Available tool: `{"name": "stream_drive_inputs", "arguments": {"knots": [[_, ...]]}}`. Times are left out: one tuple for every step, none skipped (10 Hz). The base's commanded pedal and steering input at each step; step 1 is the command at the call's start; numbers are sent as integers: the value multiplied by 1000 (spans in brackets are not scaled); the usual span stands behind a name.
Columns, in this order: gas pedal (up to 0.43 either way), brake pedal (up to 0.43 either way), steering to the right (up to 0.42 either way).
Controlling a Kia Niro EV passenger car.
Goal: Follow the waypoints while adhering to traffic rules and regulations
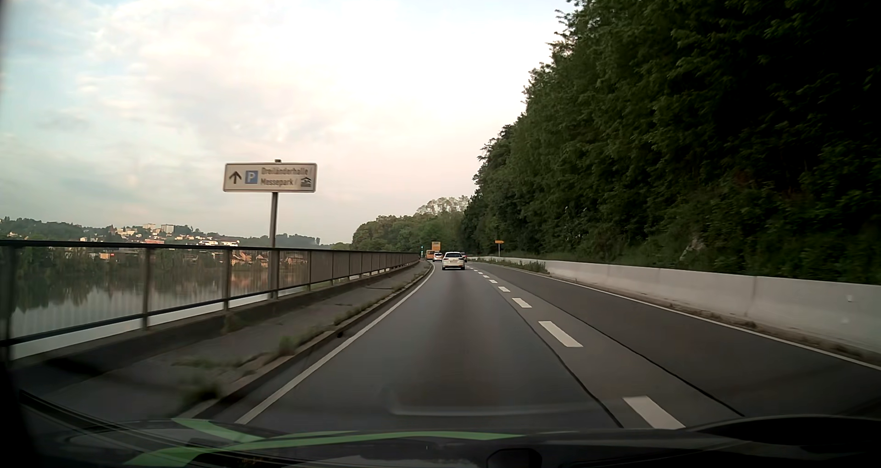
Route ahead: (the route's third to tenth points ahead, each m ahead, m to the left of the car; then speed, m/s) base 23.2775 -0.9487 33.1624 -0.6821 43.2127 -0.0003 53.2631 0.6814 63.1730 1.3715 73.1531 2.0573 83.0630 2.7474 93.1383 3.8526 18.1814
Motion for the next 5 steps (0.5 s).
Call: {"name": "stream_drive_inputs", "arguments": {"knots": [[157,0,-4],[157,0,-4],[157,0,-4],[157,0,-4],[157,0,-5]]}}
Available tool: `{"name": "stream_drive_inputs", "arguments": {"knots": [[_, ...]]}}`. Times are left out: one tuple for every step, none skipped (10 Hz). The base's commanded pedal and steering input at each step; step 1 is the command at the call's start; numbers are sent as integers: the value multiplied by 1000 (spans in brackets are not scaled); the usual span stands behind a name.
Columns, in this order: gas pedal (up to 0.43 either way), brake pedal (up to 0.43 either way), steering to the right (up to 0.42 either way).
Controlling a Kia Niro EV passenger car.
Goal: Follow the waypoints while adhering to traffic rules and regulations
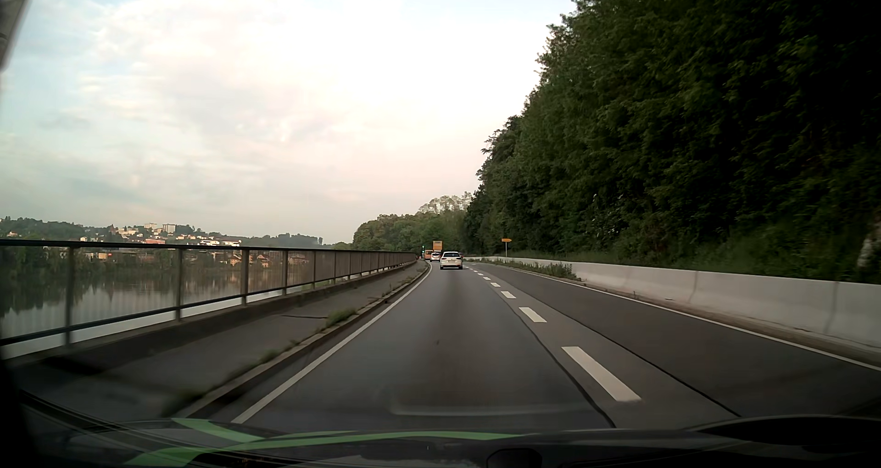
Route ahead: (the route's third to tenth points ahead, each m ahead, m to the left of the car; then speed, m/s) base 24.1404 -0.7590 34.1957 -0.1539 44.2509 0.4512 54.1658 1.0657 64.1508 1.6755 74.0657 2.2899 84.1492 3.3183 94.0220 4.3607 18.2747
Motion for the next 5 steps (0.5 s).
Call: {"name": "stream_drive_inputs", "arguments": {"knots": [[157,0,-6],[157,0,-7],[157,0,-8],[157,0,-9],[157,0,-10]]}}
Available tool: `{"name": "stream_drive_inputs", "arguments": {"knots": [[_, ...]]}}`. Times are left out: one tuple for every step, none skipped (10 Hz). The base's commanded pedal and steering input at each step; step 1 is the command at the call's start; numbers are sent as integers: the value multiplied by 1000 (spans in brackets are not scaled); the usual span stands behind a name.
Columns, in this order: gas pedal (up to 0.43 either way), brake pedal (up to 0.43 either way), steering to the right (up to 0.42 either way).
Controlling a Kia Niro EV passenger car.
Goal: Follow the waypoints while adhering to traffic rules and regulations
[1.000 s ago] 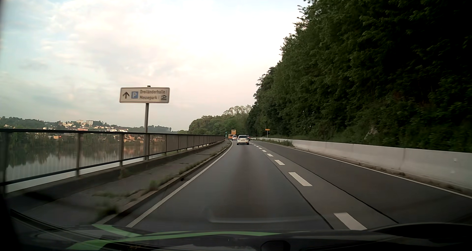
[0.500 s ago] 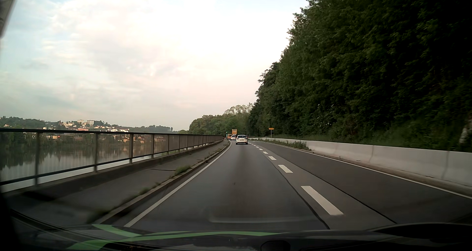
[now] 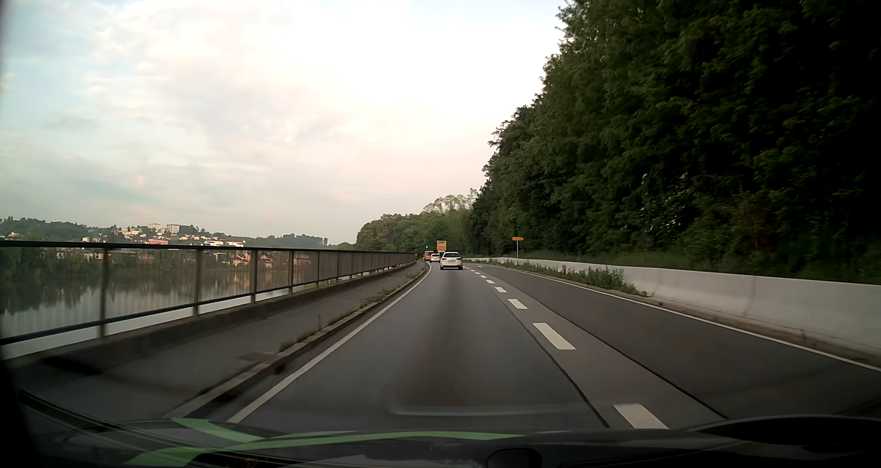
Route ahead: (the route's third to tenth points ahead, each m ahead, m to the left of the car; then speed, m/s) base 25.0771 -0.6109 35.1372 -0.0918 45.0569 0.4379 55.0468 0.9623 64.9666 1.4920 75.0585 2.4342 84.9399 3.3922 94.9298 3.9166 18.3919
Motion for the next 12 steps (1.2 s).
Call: {"name": "stream_drive_inputs", "arguments": {"knots": [[157,0,-10],[157,0,-10],[157,0,-10],[150,0,-10],[150,0,-10],[138,0,-10],[138,0,-10],[138,0,-10],[98,0,-9],[98,0,-9],[98,0,-9],[98,0,-8]]}}
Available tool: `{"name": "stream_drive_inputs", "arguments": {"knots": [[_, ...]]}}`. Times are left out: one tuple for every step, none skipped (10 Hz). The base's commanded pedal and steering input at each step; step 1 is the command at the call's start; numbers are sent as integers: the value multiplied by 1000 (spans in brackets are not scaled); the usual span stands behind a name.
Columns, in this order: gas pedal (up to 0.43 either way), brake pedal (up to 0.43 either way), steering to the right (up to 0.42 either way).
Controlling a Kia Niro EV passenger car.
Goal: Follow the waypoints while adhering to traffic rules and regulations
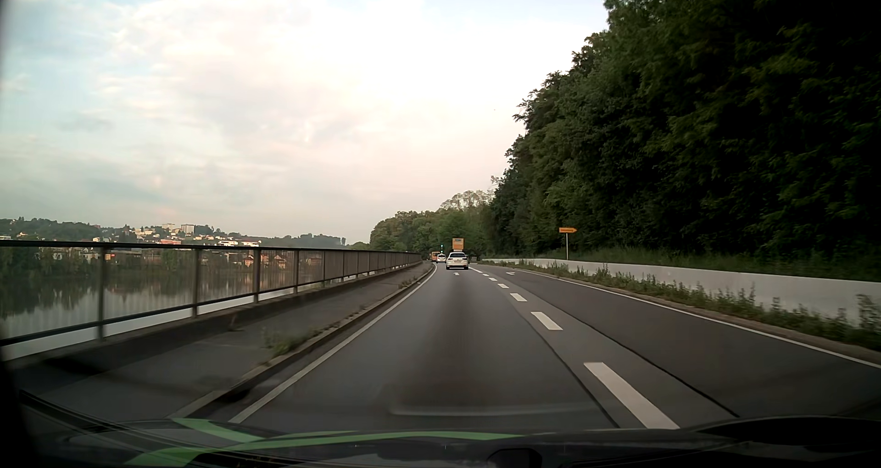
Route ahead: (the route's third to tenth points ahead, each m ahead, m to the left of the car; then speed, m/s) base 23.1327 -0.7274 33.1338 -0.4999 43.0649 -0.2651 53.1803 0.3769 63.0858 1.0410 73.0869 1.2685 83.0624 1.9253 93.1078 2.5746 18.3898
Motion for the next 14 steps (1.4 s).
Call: {"name": "stream_drive_inputs", "arguments": {"knots": [[98,0,-8],[98,0,-8],[98,0,-8],[98,0,-8],[98,0,-8],[98,0,-8],[98,0,-8],[98,0,-8],[98,0,-8],[79,0,-8],[67,0,-7],[67,0,-8],[67,0,-8],[67,0,-8]]}}
